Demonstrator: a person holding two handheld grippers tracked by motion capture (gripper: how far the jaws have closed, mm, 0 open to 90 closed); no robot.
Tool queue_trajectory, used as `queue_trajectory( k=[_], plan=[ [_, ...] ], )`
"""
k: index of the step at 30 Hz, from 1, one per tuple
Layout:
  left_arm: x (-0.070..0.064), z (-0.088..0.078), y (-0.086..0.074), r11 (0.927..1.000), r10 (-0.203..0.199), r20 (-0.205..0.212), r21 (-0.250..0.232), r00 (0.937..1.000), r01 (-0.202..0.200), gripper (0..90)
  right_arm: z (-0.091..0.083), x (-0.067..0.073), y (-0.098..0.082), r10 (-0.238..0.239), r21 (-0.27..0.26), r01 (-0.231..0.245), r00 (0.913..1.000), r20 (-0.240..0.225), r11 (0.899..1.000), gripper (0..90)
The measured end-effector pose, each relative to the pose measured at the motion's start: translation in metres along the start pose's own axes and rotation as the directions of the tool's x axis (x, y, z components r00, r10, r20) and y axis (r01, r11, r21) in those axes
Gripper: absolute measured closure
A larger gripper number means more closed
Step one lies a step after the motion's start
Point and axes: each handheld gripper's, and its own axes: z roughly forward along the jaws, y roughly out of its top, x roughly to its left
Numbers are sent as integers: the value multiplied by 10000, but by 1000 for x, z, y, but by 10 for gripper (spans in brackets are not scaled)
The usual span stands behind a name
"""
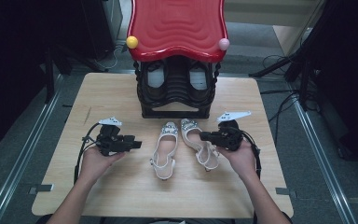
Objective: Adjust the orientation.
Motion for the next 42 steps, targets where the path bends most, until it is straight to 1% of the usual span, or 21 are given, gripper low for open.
queue_trajectory(
  k=[2, 3, 4, 5, 6, 7, 8, 10, 11, 12, 13, 15, 19, 21, 22, 23, 24, 30, 34, 39, 42],
  plan=[
    [-1, 2, 1, 10000, 63, 23, 37, 10000, -63, 507, -2, -8, -4, 143, 19, -143, 9996, 258, 9999, 900],
    [-2, 3, 2, 10000, 75, 26, 54, 10000, -75, 516, -2, -15, -8, 178, 103, -185, 9979, 623, 9998, 900],
    [-2, 4, 2, 9999, 147, 51, 81, 9999, -148, 516, -2, -15, -8, 178, 103, -185, 9979, 623, 9998, 900],
    [-3, 6, 4, 9998, 178, 89, 109, 9998, -179, 525, 0, -21, -11, 285, 249, -308, 9958, 871, 9992, 900],
    [-3, 6, 4, 9998, 178, 89, 109, 9998, -179, 532, 1, -25, -13, 322, 321, -356, 9945, 994, 9989, 900],
    [-3, 9, 5, 9999, 26, 180, 131, 9998, -29, 543, 2, -28, -14, 421, 365, -464, 9931, 1095, 9983, 900],
    [-3, 9, 5, 9999, 26, 180, 131, 9998, -29, 558, 2, -28, -14, 421, 365, -464, 9931, 1095, 9983, 900],
    [-2, 11, 6, 9997, -110, 287, 215, 9995, 104, 615, 6, -35, -18, 683, 480, -748, 9896, 1267, 9960, 900],
    [-2, 12, 7, 9997, -185, 313, 162, 9993, 180, 615, 6, -35, -18, 683, 480, -748, 9896, 1267, 9960, 900],
    [-1, 13, 8, 9996, -237, 364, 167, 9991, 231, 681, 11, -39, -20, 752, 623, -841, 9882, 1331, 9945, 900],
    [-1, 14, 8, 9995, -322, 451, 93, 9985, 318, 681, 11, -39, -20, 752, 623, -841, 9882, 1331, 9945, 900],
    [0, 15, 9, 9992, -396, 587, 30, 9975, 395, 732, 16, -41, -21, 769, 752, -880, 9872, 1394, 9933, 900],
    [-2, 16, 9, 9996, -276, 622, 64, 9977, 272, 769, 28, -43, -21, 692, 1013, -848, 9864, 1490, 9912, 900],
    [-2, 16, 9, 9997, -214, 574, 78, 9981, 210, 775, 33, -43, -21, 627, 1123, -792, 9877, 1432, 9905, 900],
    [-2, 17, 9, 9998, -214, 554, 59, 9982, 211, 773, 38, -42, -20, 474, 1226, -671, 9864, 1574, 9902, 900],
    [-2, 17, 9, 9998, -198, 539, 74, 9984, 194, 773, 38, -42, -20, 474, 1226, -671, 9864, 1574, 9902, 900],
    [-2, 16, 9, 9998, -179, 547, 97, 9983, 173, 769, 41, -42, -19, 347, 1232, -553, 9859, 1635, 9908, 900],
    [-4, 15, 7, 9998, -12, 386, 207, 9993, 4, 765, 47, -47, -14, 455, 1150, -645, 9860, 1606, 9913, 900],
    [-4, 13, 4, 9998, -136, 317, 118, 9994, 132, 768, 49, -47, -12, 398, 1206, -600, 9858, 1633, 9909, 900],
    [-2, 10, 0, 9997, -238, 291, 69, 9993, 236, 769, 53, -46, -8, 386, 1279, -580, 9880, 1494, 9901, 900],
    [-3, 10, -1, 9998, -196, 271, 101, 9994, 193, 770, 55, -45, -7, 322, 1314, -512, 9892, 1433, 9900, 900]
  ],
)
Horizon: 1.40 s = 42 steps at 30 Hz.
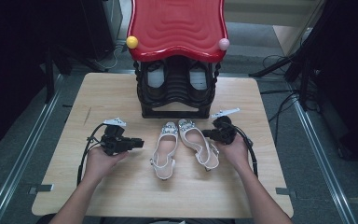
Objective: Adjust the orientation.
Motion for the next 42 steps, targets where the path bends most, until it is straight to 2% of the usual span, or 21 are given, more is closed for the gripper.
queue_trajectory(
  k=[5, 10, 14, 20, 26, 32, 36, 42],
  plan=[
    [-2, 6, 0, 9999, 40, 57, 115, 10000, -41, 771, 2, 3, 1, -323, 67, 324, 9994, -152, 9995, 900],
    [-10, 19, 0, 9989, 178, 253, 427, 9995, -189, 773, 2, 4, 1, -230, 95, 232, 9995, -217, 9997, 900],
    [-18, 35, 0, 9962, 275, 580, 806, 9979, -322, 770, 1, 7, 0, -167, 132, 169, 9997, -180, 9998, 900],
    [-21, 38, 1, 9960, 297, 678, 824, 9973, -352, 790, 1, 9, -2, 0, 123, 2, 9998, -178, 9999, 900],
    [-22, 41, 1, 9961, 172, 1017, 847, 9947, -259, 815, 0, 11, -3, 188, 146, -185, 9996, -233, 9997, 900],
    [-31, 45, 0, 9934, 394, 1241, 1020, 9915, -523, 814, 1, 16, -4, 232, 172, -227, 9993, -302, 9996, 900],
    [-38, 49, -1, 9913, 514, 1544, 1122, 9867, -692, 815, 2, 18, -4, 255, 95, -252, 9992, -312, 9996, 900],
    [-43, 53, -2, 9919, 463, 1384, 1112, 9893, -620, 816, 2, 17, -4, 378, 82, -375, 9984, -421, 9993, 900]
  ],
)
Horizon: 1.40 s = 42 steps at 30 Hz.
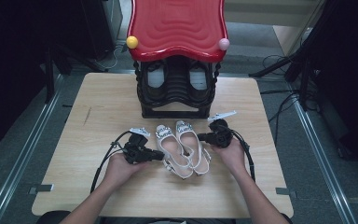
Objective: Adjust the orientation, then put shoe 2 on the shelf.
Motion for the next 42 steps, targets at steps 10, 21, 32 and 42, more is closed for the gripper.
queue_trajectory(
  k=[10, 21, 32, 42],
  plan=[
    [-5, 1, 1, 9997, 218, 3, 103, 9998, -218, 824, -1, -2, 1, 53, -66, -52, 9999, 99, 10000, 900],
    [-2, -18, 1, 9989, 309, -393, -329, 9988, -322, 728, -26, -2, 4, 387, -1533, -440, 9986, -371, 9872, 797],
    [5, -36, 2, 9979, 198, -769, -598, 9968, -245, 698, -36, 13, 1, 182, -1573, -311, 9964, -825, 9871, 737],
    [11, -50, 1, 9955, 22, -914, -940, 9958, -109, 679, -41, 29, -1, -195, -1596, 13, 9934, -1128, 9872, 686]
  ],
)
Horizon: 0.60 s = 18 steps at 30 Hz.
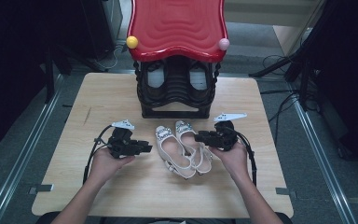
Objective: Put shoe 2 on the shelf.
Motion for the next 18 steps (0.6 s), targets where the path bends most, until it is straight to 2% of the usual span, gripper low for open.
queue_trajectory(
  k=[8, 18],
  plan=[
    [3, -5, 0, 9999, -1, -127, -116, 9999, 0, 672, 4, 19, 2, -694, -135, 695, 9975, 96, 9975, 672],
    [4, -7, 0, 9999, 35, -250, -111, 9997, -38, 668, 12, 39, 4, -939, 482, 927, 9953, 239, 9945, 668]
  ],
)
